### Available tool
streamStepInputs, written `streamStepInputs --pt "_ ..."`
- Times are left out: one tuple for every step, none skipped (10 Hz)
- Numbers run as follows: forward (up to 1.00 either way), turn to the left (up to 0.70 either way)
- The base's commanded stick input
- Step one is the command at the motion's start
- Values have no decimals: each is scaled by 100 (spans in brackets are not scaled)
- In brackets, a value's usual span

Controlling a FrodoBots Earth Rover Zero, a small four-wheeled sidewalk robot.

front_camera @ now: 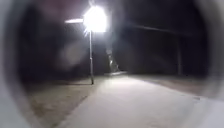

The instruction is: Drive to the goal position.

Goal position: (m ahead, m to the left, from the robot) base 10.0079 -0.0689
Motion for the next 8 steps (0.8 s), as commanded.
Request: streamStepInputs --pt "100 -9" --pt "100 -5" --pt "100 -2" --pt "100 0" --pt "100 0" --pt "100 0" --pt "100 0" --pt "100 0"
